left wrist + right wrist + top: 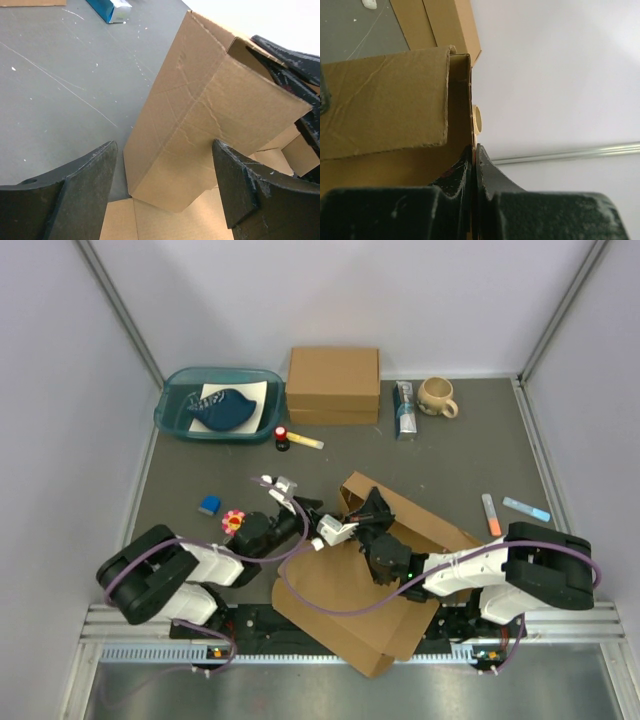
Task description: Fold the paper box
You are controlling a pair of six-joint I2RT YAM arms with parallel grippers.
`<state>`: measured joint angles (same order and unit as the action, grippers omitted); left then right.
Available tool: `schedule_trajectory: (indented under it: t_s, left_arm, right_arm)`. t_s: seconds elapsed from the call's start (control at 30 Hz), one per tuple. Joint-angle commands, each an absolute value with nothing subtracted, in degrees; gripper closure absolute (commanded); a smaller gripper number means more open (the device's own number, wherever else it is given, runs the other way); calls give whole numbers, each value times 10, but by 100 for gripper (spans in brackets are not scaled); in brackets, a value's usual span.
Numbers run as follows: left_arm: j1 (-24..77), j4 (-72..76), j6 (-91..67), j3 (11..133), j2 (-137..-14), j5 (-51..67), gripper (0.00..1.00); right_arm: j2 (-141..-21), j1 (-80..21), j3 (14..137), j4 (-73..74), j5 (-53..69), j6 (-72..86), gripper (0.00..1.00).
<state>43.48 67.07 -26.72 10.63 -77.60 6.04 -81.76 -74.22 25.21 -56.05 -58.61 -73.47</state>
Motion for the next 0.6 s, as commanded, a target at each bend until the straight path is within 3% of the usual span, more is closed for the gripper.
schedule_trajectory:
  t_s: [0.0, 0.3, 0.33, 0.57]
  left_arm:
    - [435, 786, -267, 119, -831, 78, 17]
    - [438, 877, -287, 138, -913, 76, 12]
    - [438, 878, -287, 147, -918, 76, 1]
    - [438, 881, -266, 184, -934, 79, 2]
  right_arm:
    - [-816, -761, 262, -532, -567, -680, 100]
    - [-811, -764, 263, -504, -563, -657, 100]
    - [-812, -764, 263, -503, -563, -655, 100]
    - [-815, -763, 263, -490, -557, -643, 100]
